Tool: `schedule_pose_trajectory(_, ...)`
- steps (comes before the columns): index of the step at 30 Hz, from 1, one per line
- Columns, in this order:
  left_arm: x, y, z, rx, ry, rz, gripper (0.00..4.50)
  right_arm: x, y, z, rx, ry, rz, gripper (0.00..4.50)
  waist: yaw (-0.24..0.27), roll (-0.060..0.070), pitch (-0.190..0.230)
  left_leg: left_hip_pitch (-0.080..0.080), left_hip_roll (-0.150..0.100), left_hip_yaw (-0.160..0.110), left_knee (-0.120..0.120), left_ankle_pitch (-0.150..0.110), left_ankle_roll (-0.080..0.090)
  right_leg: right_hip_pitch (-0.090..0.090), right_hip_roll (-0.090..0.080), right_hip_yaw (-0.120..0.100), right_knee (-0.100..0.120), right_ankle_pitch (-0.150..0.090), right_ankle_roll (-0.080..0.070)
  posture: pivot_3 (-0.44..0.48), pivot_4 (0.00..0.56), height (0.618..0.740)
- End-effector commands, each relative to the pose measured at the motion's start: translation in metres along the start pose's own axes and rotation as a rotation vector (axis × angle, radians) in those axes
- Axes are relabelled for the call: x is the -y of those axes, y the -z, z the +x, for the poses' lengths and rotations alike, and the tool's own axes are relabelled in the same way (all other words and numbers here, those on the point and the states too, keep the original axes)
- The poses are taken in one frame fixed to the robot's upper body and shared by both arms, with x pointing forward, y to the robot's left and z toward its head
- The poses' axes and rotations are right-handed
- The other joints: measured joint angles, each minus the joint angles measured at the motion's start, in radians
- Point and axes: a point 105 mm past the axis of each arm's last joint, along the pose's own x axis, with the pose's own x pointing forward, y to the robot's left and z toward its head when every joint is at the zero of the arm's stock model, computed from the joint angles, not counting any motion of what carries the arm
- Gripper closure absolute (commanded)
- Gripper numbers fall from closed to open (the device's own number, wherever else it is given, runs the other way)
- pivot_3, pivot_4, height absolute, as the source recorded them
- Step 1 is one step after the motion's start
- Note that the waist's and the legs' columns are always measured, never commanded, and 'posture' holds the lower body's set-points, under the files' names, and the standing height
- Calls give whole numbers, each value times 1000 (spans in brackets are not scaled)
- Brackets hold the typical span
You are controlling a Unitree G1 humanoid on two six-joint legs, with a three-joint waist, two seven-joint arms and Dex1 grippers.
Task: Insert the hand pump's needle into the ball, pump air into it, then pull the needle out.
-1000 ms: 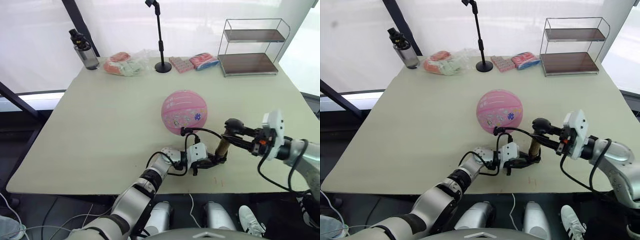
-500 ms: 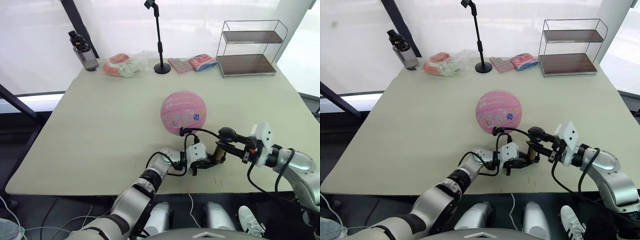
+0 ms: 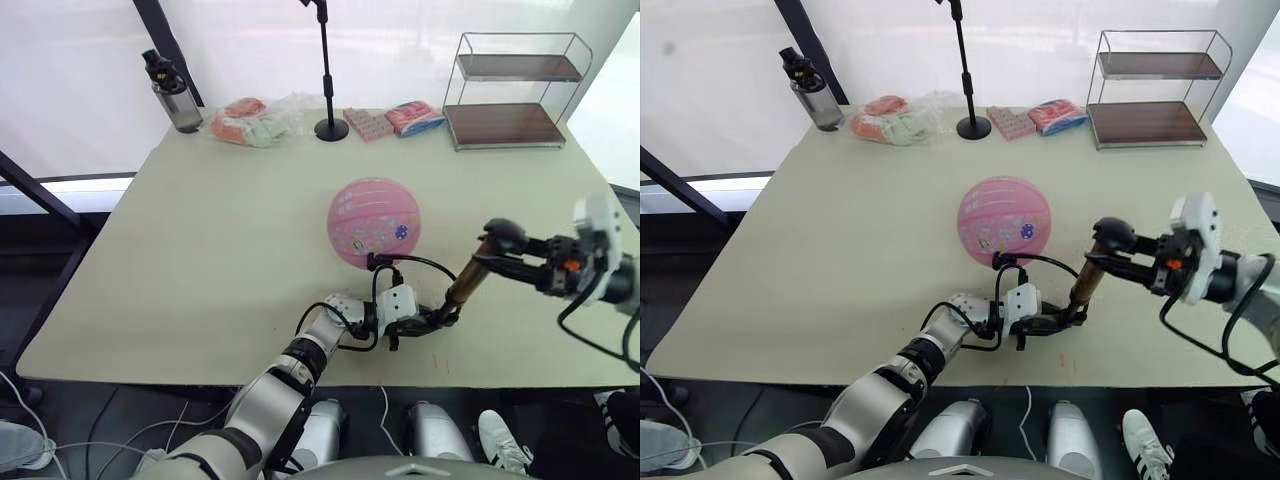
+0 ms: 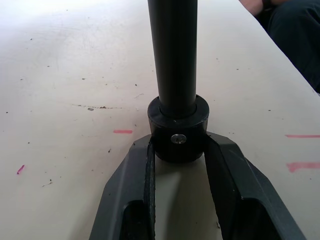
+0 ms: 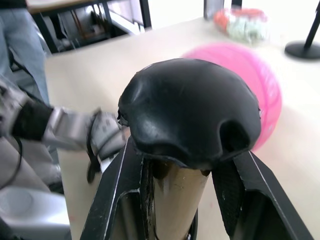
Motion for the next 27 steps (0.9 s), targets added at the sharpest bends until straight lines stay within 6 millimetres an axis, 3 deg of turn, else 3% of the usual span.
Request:
schedule_pose_trajectory(1,20,35,-8,-111,44,-93,3405,1,-53,-15,111,45,-144,3420,0,0,0,0,0,0,0,0,0,0,0,0,0,1,-1,0,150,740)
schedule_pose_trajectory(13,20,35,-8,-112,47,-92,3405,-6,-101,-23,178,23,-176,3420,2,0,2,-13,-1,0,3,0,0,-13,-1,0,1,3,-4,0,150,740)
schedule_pose_trajectory(18,20,35,-9,-114,46,-89,3405,-6,-80,-17,94,9,-132,3420,1,0,2,-17,-1,0,2,0,0,-17,-1,0,1,3,-5,0,150,740)
schedule_pose_trajectory(23,20,35,-8,-113,44,-90,3405,-4,-31,-5,-15,24,-104,3420,1,-1,1,-14,-1,0,2,0,0,-15,-1,0,1,3,-5,0,150,740)
schedule_pose_trajectory(27,20,36,-9,-115,41,-89,3405,-1,-4,-3,-49,50,-82,3420,-6,-4,-3,-8,0,2,1,0,0,-10,1,1,1,3,-4,0,150,740)
